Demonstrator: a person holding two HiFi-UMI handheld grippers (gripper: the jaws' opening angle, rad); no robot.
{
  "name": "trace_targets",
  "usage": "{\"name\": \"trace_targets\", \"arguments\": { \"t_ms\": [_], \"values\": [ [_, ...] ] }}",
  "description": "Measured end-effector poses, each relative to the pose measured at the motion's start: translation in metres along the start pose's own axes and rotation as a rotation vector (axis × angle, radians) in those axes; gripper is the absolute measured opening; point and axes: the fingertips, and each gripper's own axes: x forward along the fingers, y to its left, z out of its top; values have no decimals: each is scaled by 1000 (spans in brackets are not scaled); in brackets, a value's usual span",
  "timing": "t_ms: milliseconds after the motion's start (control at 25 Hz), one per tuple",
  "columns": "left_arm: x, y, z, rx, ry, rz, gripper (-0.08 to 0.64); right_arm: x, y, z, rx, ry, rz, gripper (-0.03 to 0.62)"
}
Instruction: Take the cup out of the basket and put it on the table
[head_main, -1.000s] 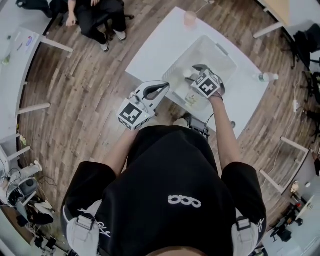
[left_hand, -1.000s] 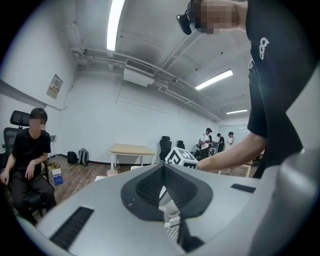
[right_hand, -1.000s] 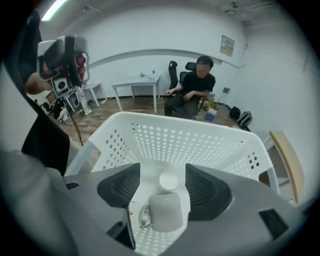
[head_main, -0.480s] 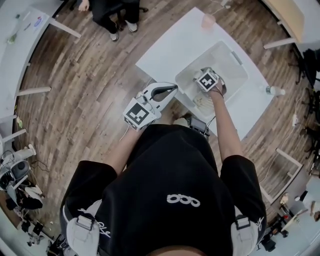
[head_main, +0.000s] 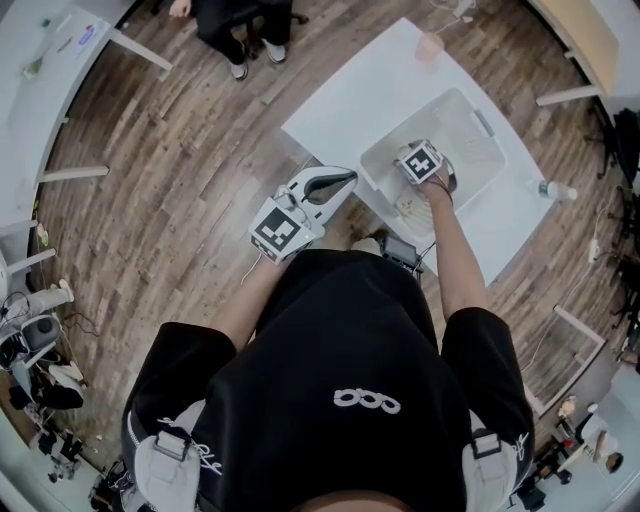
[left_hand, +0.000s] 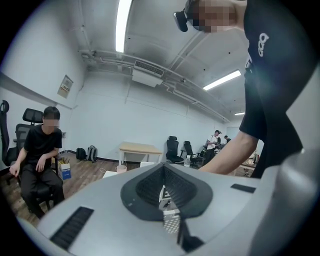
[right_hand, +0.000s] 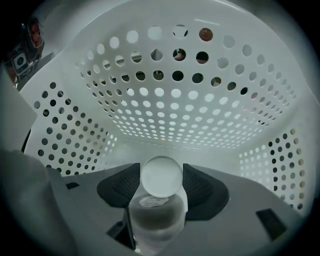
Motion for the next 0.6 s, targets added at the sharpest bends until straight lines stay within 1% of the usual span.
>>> {"name": "trace_targets", "arguments": {
  "t_ms": [40, 80, 160, 240, 360, 440, 520, 560, 600],
  "values": [
    [-1, 0, 0, -1, 0, 2, 9, 3, 5, 0, 9, 2, 26, 270],
    [-2, 1, 0, -1, 1, 4, 8, 3, 4, -1, 7, 9, 22, 268],
    [-3, 2, -1, -4, 1, 7, 9, 1, -9, -4, -15, 38, -49, 265],
    [-5, 2, 0, -6, 2, 9, 9, -1, -14, -5, -18, 49, -78, 265],
    [-8, 4, 1, -6, 3, 10, 9, -3, -11, -1, -6, 51, -67, 264],
    [-9, 5, 2, -7, 2, 11, 9, -2, 1, 4, 15, 31, -8, 264],
    [-8, 4, 1, -6, 2, 12, 9, -2, 7, 6, 27, 12, 25, 264],
    [-8, 4, 1, -6, 2, 11, 9, -4, 4, 7, 22, 3, 10, 264],
    [-8, 3, 1, -4, 2, 10, 8, -7, -2, 7, 13, 1, -25, 264]
  ]
}}
